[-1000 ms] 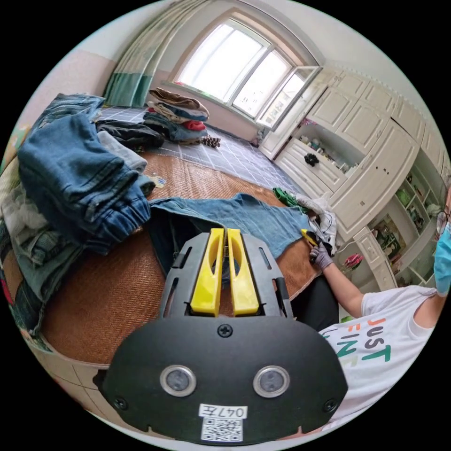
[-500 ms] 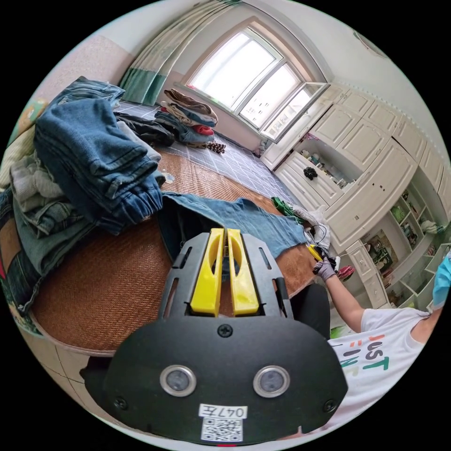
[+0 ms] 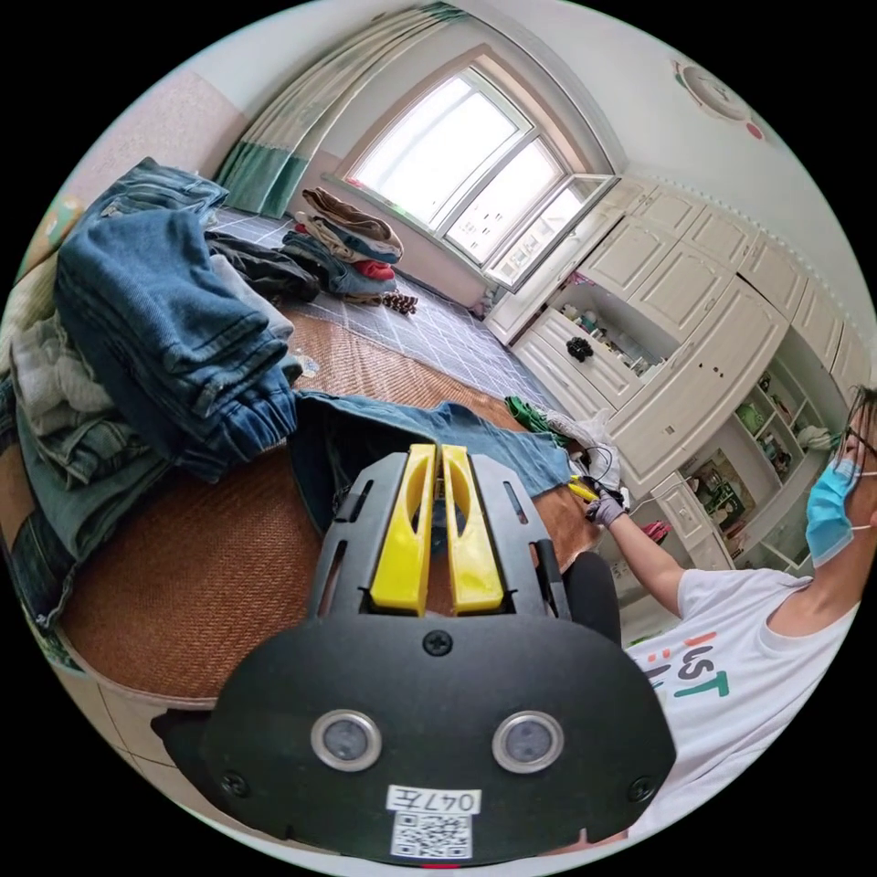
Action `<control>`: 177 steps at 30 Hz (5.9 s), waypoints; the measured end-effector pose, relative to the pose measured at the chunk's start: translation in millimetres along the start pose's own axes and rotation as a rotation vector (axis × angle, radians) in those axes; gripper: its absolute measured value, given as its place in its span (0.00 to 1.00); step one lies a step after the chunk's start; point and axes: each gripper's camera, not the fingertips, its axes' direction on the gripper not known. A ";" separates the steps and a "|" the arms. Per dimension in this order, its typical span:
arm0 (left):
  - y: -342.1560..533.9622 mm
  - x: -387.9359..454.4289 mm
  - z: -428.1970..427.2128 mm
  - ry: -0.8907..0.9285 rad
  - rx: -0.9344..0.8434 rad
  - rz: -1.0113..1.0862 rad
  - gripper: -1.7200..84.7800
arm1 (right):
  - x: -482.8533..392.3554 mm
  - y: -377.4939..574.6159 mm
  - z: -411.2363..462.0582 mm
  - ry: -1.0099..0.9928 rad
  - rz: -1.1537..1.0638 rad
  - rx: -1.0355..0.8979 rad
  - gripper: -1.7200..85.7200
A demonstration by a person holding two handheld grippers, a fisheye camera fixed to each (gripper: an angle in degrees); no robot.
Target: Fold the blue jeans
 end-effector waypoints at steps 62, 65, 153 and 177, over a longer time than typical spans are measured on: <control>25.8 -26.1 -44.4 0.008 -0.201 0.098 0.01 | 119.8 -99.8 -75.6 0.058 -0.081 -0.127 0.02; 25.2 -36.6 -43.5 0.038 -0.184 0.084 0.01 | 113.3 -110.5 -68.5 0.057 -0.093 -0.137 0.01; -106.4 59.9 294.9 -0.175 -0.583 0.243 0.08 | -1006.3 364.8 756.5 -0.141 -1.691 -0.573 0.15; -139.0 186.1 400.6 -0.319 -0.527 0.297 0.05 | -427.0 -136.5 290.4 0.308 -0.595 -0.167 0.06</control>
